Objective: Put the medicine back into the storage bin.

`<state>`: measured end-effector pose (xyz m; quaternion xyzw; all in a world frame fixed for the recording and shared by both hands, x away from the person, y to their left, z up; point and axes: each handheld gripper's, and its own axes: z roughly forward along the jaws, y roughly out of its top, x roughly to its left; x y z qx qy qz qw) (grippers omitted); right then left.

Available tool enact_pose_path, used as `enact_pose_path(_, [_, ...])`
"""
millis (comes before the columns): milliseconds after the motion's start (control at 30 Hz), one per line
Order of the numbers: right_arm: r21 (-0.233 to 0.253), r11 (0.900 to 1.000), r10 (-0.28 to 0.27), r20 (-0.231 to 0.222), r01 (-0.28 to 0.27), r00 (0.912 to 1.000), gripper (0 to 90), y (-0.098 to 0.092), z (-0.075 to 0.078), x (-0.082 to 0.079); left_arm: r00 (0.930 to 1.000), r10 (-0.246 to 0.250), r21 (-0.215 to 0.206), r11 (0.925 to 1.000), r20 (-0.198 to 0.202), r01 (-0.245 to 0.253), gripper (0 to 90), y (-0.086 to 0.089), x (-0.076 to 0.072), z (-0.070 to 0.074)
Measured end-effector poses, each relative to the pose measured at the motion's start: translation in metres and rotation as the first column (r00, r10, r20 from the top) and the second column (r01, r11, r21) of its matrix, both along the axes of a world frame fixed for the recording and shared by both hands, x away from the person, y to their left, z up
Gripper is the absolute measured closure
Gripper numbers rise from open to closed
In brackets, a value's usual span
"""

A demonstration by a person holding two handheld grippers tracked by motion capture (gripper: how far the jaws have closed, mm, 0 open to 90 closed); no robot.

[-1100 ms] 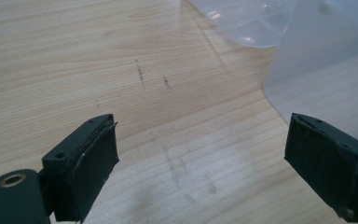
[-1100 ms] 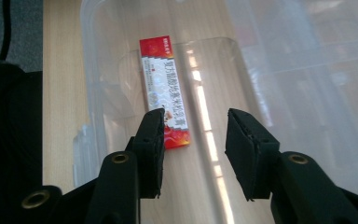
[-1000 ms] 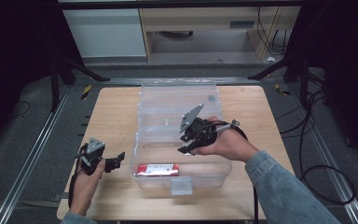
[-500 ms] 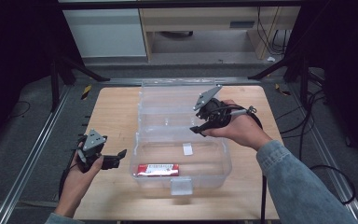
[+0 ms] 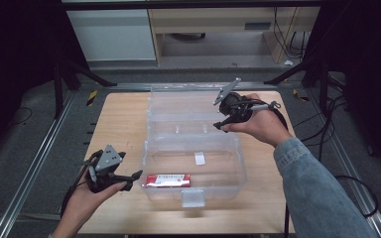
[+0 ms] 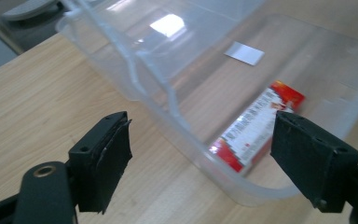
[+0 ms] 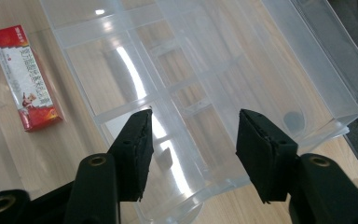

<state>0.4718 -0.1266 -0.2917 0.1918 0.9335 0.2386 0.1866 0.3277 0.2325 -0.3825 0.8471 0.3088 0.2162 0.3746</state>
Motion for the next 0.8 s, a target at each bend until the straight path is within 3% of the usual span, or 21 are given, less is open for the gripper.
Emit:
enact_pose_path(167, [-0.018, 1.000, 0.008, 0.012, -0.008, 0.9999, 47.4, -0.001, 0.003, 0.001, 0.9987, -0.049, 0.008, 0.9988, -0.012, 0.049, 23.9, -0.011, -0.007, 0.002])
enact_pose_path(300, [-0.071, 0.997, 0.021, 0.024, -0.020, 0.9995, 50.1, 0.000, 0.000, 0.002, 0.9960, -0.080, 0.044, 0.9956, -0.039, 0.082, 28.1, -0.024, -0.011, -0.005])
enact_pose_path(333, [-0.087, 0.996, 0.034, 0.033, -0.031, 0.9989, 54.7, 0.000, -0.003, 0.002, 0.9931, -0.104, 0.045, 0.9933, -0.054, 0.107, 28.3, -0.031, -0.017, -0.011])
enact_pose_path(467, [-0.125, 0.991, 0.049, 0.036, -0.044, 0.9982, 56.5, 0.001, -0.010, 0.006, 0.9899, -0.134, 0.061, 0.9887, -0.046, 0.137, 30.9, -0.041, -0.022, -0.015])
enact_pose_path(633, [-0.111, 0.993, 0.031, 0.046, -0.026, 0.9985, 56.8, 0.003, -0.012, 0.013, 0.9850, -0.166, 0.065, 0.9835, -0.049, 0.169, 32.1, -0.047, -0.022, -0.017])
enact_pose_path(700, [-0.136, 0.990, 0.035, 0.039, -0.029, 0.9986, 56.6, 0.006, -0.016, 0.017, 0.9822, -0.180, 0.069, 0.9807, -0.054, 0.183, 32.1, -0.050, -0.022, -0.019])
enact_pose_path(800, [-0.141, 0.989, 0.036, 0.027, -0.032, 0.9990, 58.1, 0.010, -0.020, 0.026, 0.9746, -0.208, 0.092, 0.9722, -0.083, 0.215, 32.3, -0.057, -0.020, -0.025])
